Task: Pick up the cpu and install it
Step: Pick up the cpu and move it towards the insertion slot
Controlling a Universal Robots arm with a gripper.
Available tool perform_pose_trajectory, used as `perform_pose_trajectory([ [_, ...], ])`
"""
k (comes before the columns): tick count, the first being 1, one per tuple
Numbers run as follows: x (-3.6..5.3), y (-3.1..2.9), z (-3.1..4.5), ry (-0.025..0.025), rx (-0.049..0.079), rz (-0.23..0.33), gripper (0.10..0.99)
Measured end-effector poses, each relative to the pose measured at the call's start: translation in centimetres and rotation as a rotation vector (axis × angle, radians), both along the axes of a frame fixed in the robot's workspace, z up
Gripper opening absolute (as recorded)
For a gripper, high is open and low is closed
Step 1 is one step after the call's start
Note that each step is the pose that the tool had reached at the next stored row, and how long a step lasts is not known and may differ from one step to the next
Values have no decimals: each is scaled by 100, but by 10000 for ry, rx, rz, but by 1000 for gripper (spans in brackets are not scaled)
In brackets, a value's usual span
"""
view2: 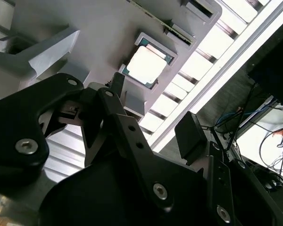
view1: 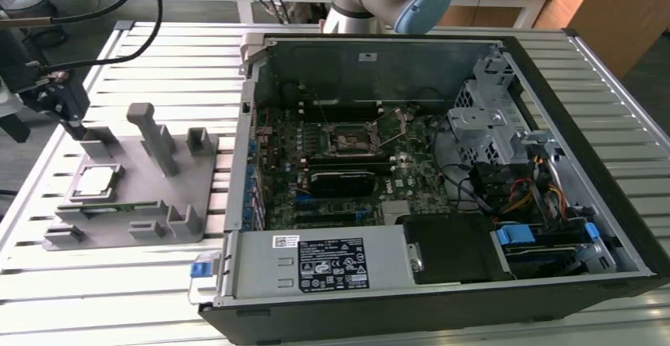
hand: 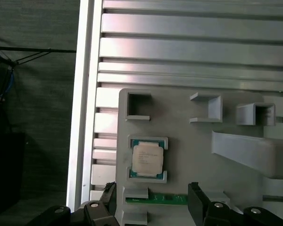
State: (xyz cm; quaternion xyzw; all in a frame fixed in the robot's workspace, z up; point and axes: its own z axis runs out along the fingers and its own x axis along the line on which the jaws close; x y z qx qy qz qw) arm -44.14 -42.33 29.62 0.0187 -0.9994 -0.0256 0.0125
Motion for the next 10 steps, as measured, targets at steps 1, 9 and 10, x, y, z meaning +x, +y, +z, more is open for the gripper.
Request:
perform_pose_trajectory([
  [1,0,0,-11,-1,0,0,702],
  [9,0,0,-77,-2,0,0,702],
  [10,0,0,-84,-3,1,0,702],
])
